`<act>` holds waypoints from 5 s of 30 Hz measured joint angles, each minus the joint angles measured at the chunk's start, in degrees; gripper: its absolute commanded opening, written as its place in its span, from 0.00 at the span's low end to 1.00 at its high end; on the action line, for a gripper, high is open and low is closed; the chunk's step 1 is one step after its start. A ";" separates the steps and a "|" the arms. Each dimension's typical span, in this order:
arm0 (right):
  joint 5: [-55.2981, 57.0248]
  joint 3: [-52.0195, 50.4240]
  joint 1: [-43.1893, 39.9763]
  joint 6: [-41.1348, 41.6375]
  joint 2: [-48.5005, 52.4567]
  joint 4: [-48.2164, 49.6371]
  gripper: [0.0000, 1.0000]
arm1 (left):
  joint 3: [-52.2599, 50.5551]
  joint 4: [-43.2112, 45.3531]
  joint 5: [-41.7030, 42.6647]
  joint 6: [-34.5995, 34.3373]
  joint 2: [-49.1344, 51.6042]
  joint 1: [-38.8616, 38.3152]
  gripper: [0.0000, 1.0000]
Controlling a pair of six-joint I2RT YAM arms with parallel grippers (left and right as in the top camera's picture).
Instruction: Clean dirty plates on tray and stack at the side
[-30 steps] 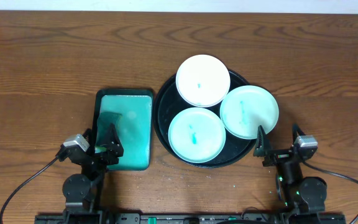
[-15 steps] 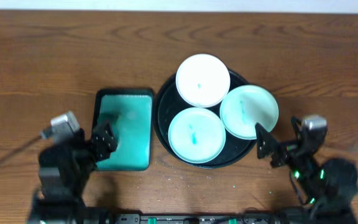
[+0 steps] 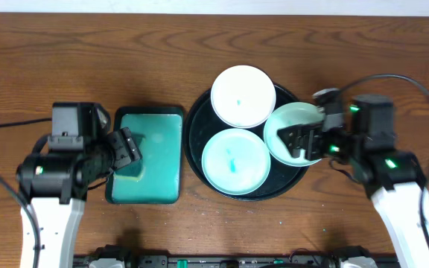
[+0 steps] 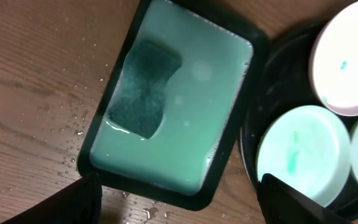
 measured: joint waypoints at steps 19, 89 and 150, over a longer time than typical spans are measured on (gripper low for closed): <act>22.60 0.46 17.51 17.44 33.77 5.11 0.01 | 0.00 2.16 -4.74 4.07 11.78 0.00 0.76; 22.73 0.52 17.00 19.19 34.05 9.01 0.01 | 2.67 28.59 1.77 -19.58 45.51 -34.38 0.07; 21.81 0.94 17.16 19.87 34.53 9.27 0.05 | 5.38 11.63 -12.46 -9.27 26.95 -13.86 0.08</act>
